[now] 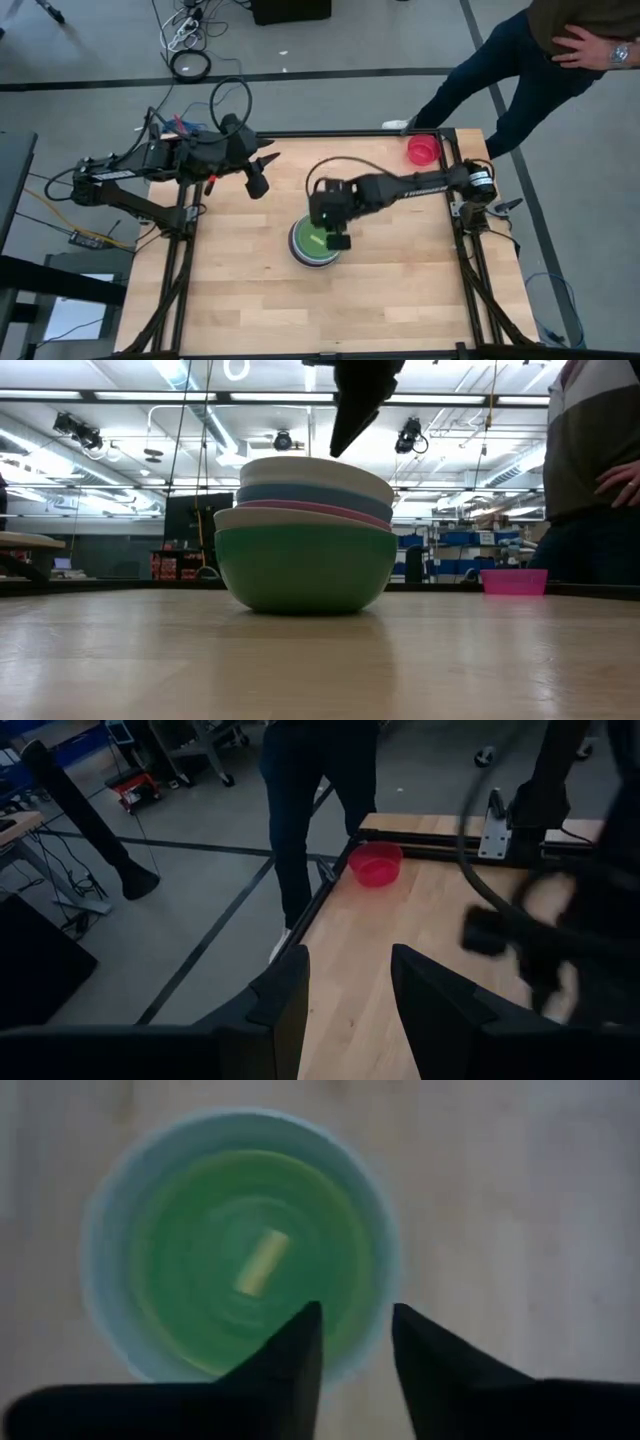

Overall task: Nest bowls inside each other
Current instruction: Stack the red bowl on top of the yellow bowl

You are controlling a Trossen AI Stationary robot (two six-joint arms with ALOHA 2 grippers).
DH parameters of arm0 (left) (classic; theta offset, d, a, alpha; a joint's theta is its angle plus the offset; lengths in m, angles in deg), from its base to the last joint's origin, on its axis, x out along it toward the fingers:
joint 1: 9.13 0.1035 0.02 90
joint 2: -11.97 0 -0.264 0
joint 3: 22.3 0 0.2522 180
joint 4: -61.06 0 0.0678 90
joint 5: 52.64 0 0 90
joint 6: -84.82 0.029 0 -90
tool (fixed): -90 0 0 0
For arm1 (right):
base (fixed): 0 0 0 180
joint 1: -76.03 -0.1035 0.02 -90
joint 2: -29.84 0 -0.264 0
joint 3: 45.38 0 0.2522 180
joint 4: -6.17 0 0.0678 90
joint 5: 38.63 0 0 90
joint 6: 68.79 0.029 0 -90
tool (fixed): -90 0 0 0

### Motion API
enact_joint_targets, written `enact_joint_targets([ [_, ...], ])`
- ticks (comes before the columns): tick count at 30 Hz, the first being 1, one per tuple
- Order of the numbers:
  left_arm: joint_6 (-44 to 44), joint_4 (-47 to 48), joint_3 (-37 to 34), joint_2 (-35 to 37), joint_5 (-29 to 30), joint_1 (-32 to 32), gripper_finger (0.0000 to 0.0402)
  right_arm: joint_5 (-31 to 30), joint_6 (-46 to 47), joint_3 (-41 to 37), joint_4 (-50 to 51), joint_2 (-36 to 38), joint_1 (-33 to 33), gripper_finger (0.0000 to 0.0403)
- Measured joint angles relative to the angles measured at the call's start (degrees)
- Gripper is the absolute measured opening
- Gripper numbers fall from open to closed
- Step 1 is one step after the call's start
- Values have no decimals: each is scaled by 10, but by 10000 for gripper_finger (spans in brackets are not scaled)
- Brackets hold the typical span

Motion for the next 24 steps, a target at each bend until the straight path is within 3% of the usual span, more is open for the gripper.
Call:
enact_joint_targets([
  [4, 0, 3, 0, 0, 0, 0, 153, -14, -2, -12, 12, 26, 46, 151],
  [8, -2, 15, 0, 6, 0, -8, 153, 5, -1, -55, -13, 53, 121, 175],
  [13, -12, 28, 0, 18, 0, -22, 153, 84, -8, -148, -104, 119, 206, 180],
  [18, -16, 34, 0, 40, 1, -31, 153, 98, -16, -275, -202, 200, 285, 174],
  [24, -16, 39, 0, 54, 2, -31, 153, 133, 6, -414, -237, 279, 372, 172],
])
